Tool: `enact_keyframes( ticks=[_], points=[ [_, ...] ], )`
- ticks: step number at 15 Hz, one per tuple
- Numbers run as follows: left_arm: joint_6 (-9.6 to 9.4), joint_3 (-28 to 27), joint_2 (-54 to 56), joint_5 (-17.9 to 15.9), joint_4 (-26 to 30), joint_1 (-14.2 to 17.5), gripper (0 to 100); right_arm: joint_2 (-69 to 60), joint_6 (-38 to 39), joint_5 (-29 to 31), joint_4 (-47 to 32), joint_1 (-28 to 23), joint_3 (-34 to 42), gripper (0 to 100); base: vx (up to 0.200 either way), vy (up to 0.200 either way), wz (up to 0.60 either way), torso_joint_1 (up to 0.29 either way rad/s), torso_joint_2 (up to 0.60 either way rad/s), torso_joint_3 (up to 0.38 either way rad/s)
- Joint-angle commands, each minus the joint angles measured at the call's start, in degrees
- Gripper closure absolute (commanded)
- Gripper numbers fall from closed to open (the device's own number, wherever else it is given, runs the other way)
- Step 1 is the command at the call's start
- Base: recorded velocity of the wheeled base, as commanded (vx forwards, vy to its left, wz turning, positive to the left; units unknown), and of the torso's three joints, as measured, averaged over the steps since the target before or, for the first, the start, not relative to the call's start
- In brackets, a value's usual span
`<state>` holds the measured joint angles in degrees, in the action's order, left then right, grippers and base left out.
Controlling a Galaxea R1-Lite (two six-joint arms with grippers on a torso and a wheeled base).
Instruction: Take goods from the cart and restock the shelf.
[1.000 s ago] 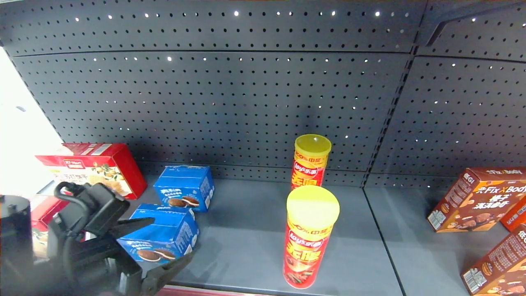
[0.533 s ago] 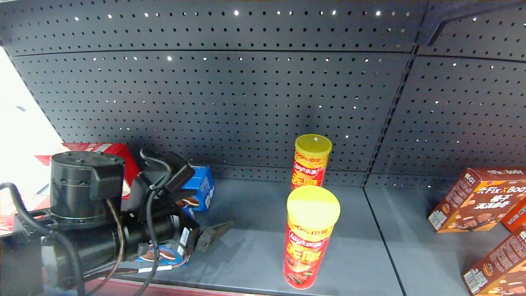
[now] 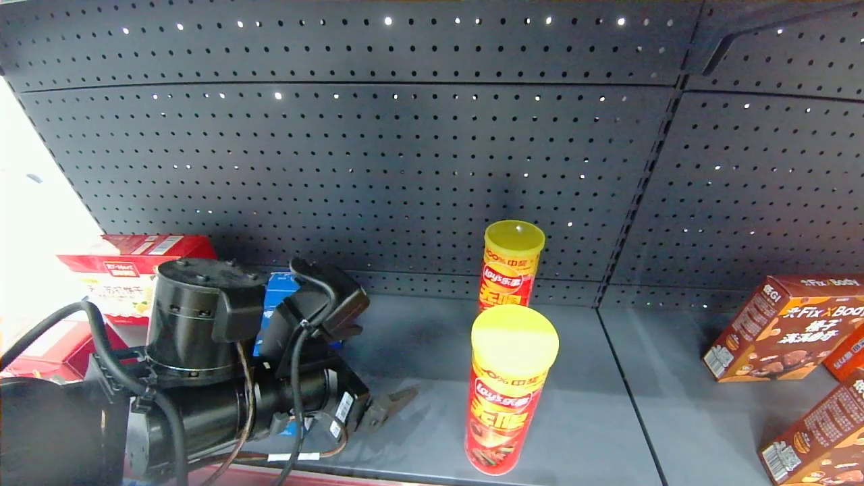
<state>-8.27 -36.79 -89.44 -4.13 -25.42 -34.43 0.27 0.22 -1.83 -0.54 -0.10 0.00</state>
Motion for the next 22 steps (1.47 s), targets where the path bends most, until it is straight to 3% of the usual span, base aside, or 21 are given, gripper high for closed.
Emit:
enact_keyframes(
  ticks=[1,7,13,19,21,22],
  points=[
    [-0.08,0.6,0.1,-0.1,-0.2,-0.9,0,0.1,0.0,0.0,0.0,0.0,0.0,0,0.000,0.000,0.00,0.000,0.00,0.000],
    [0.18,0.5,-2.1,0.1,-0.6,-3.1,0,0.1,0.0,0.0,0.0,0.0,0.0,0,0.000,0.000,0.00,0.000,0.00,0.000],
    [0.62,0.1,-5.4,0.1,-4.6,-3.7,0,0.1,0.0,0.0,0.0,0.0,0.0,0,0.000,0.000,0.00,0.000,0.00,0.000],
    [0.71,-0.7,-6.4,0.1,-4.7,-4.6,0,0.1,0.0,0.0,0.0,0.0,0.0,0,0.000,0.000,0.00,0.000,0.00,0.000],
    [2.82,-1.1,-7.2,0.1,-6.4,-5.5,0,0.1,0.0,0.0,0.0,0.0,0.0,0,0.000,0.000,0.00,0.000,0.00,0.000],
    [2.82,-1.1,-7.2,0.1,-6.4,-5.5,0,0.1,0.0,0.0,0.0,0.0,0.0,0,0.000,0.000,0.00,0.000,0.00,0.000]
  ],
)
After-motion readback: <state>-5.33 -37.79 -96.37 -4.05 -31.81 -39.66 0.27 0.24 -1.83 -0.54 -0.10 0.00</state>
